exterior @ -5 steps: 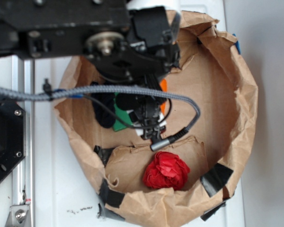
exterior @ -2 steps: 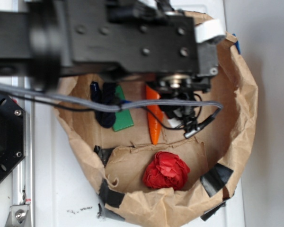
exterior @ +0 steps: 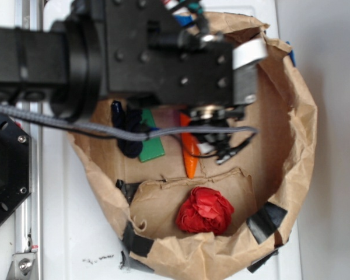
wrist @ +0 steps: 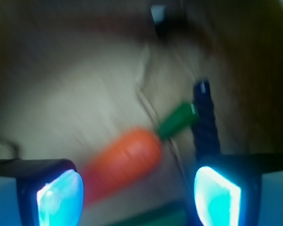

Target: Grab the blue rope.

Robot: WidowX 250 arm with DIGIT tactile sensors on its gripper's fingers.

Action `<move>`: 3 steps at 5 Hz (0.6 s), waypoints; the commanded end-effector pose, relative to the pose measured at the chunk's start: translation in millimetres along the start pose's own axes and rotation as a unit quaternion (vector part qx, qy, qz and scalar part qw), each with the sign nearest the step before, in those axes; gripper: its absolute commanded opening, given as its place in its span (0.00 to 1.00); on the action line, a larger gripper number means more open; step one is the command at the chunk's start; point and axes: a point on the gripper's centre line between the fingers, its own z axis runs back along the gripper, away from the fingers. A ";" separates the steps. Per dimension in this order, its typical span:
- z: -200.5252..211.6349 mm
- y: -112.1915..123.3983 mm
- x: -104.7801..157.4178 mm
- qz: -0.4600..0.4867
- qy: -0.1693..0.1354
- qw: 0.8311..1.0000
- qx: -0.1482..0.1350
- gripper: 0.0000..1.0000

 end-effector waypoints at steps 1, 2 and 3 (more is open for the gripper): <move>21.7 12.0 -17.2 -0.006 -0.039 0.999 -0.017 1.00; 16.8 14.5 -16.8 -0.003 -0.043 0.999 -0.010 1.00; 12.4 16.4 -12.1 0.001 -0.040 0.999 -0.004 1.00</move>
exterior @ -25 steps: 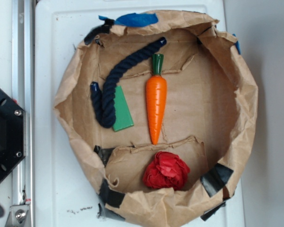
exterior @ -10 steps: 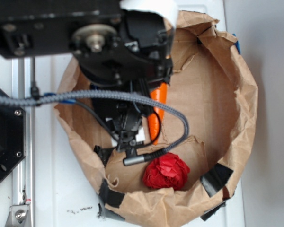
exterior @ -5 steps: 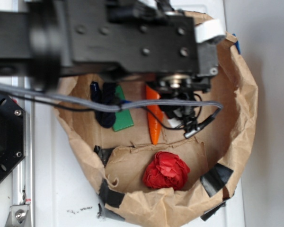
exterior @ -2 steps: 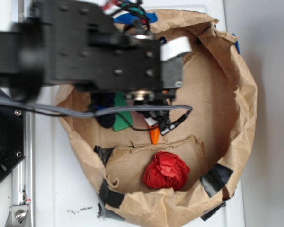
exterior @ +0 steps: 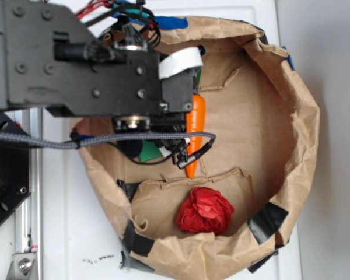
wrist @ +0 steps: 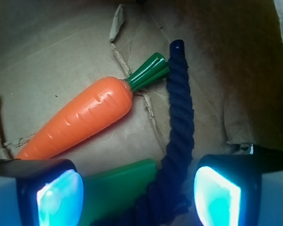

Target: Grab the blue rope.

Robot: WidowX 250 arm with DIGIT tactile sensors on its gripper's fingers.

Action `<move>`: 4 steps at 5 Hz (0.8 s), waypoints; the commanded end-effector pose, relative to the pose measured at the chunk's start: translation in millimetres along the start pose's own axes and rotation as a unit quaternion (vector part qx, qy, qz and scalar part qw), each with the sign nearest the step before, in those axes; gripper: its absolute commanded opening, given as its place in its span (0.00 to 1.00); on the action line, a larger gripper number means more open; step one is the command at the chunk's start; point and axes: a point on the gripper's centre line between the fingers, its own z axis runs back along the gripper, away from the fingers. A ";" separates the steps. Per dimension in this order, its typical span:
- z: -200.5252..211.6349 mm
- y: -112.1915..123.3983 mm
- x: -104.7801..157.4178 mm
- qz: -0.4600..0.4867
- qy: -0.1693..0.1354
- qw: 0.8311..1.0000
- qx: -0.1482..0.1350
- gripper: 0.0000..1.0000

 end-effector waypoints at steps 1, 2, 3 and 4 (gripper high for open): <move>-4.1 7.1 13.8 0.010 -0.015 1.000 0.006 1.00; -8.2 11.1 16.4 0.048 -0.012 0.999 0.015 1.00; -14.8 8.4 18.7 -0.022 -0.024 0.999 0.011 1.00; -22.7 15.8 9.3 -0.047 -0.031 0.998 0.008 1.00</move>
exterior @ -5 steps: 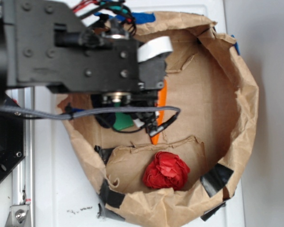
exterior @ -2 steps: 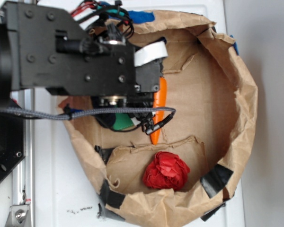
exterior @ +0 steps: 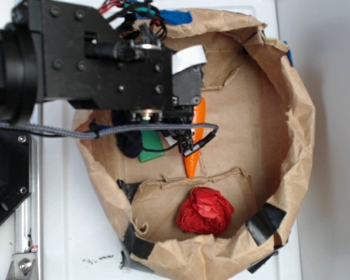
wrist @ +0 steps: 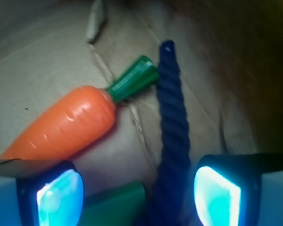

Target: Grab the blue rope.

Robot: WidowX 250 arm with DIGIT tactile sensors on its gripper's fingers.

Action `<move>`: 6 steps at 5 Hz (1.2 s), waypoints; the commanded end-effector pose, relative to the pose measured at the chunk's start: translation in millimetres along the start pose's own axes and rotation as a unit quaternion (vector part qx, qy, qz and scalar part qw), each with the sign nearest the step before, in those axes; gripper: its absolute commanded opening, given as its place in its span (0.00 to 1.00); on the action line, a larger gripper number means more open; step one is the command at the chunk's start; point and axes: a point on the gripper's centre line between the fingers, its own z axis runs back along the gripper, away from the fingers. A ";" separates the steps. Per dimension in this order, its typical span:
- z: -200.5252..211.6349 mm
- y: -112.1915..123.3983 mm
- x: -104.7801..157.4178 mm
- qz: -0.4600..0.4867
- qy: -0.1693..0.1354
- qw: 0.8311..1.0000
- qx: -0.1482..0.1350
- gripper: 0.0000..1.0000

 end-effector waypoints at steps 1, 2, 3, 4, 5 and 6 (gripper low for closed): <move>-15.6 16.3 -16.0 -0.025 -0.001 1.000 -0.008 1.00; -24.0 15.5 -21.8 -0.017 0.020 1.000 -0.008 1.00; -25.9 13.2 -27.0 -0.016 0.024 1.000 -0.006 1.00; -24.9 9.6 -34.6 -0.020 0.020 1.000 -0.009 1.00; -23.5 11.3 -37.7 0.018 0.022 1.000 -0.001 1.00; -26.8 12.3 -40.4 0.043 0.030 0.998 0.017 1.00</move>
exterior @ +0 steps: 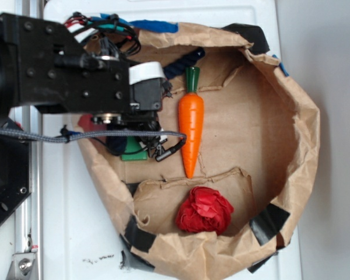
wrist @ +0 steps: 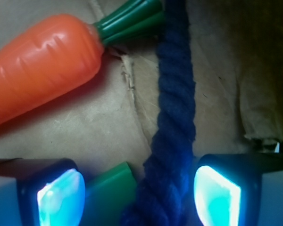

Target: Grab the blue rope.

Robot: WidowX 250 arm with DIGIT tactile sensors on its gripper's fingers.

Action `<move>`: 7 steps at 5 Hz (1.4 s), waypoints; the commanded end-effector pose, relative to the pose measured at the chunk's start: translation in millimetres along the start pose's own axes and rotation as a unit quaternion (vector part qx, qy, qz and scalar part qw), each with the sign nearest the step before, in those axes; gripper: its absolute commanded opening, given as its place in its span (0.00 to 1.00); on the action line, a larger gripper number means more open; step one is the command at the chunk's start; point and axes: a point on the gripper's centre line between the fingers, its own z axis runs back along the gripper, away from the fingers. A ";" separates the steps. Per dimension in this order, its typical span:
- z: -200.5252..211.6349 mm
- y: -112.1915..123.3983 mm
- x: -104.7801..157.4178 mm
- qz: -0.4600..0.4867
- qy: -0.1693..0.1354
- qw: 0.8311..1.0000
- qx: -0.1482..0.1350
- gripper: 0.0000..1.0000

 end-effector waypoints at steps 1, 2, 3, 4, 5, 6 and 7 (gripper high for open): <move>-4.5 4.7 -7.7 0.041 0.019 0.999 0.030 1.00; -1.2 7.1 8.4 0.096 0.035 0.994 0.049 1.00; -1.2 7.1 8.4 0.096 0.035 0.994 0.049 1.00; -1.2 7.1 8.4 0.096 0.035 0.994 0.049 1.00; -1.2 7.1 8.4 0.096 0.035 0.994 0.049 1.00; -1.2 7.1 8.4 0.096 0.035 0.994 0.049 1.00; -9.8 15.5 17.0 0.099 0.038 0.994 0.021 1.00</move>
